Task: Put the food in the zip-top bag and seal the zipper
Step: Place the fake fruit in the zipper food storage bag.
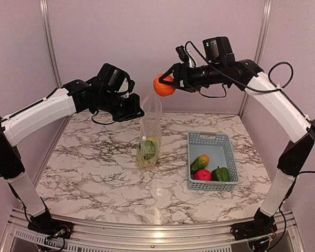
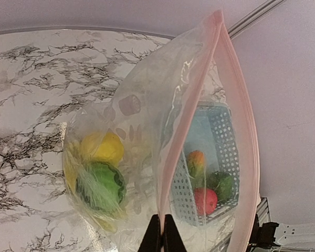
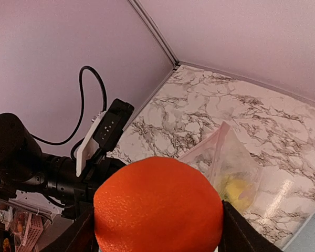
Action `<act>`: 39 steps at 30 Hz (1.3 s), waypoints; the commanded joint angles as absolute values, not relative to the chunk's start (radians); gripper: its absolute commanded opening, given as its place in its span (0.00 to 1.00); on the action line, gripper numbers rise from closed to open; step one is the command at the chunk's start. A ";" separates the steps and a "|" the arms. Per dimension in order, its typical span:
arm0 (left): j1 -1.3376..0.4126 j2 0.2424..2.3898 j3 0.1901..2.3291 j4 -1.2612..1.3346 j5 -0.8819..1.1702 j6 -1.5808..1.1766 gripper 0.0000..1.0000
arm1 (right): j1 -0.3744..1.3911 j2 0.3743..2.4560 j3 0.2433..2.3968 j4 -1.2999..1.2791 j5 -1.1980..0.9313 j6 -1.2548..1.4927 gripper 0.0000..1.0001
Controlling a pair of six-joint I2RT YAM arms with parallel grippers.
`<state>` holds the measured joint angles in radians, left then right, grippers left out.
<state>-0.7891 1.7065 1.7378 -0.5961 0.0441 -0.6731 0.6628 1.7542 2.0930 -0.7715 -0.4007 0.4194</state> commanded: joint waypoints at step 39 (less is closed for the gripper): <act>-0.766 1.767 1.856 -0.603 0.098 -0.652 0.00 | 0.811 2.004 2.319 -1.117 -0.005 0.230 0.70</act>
<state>-0.7692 1.7485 1.8206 -0.6102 0.0830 -0.6655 0.8040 1.9972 2.3119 -1.0706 -0.0612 0.2344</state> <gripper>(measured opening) 0.017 0.676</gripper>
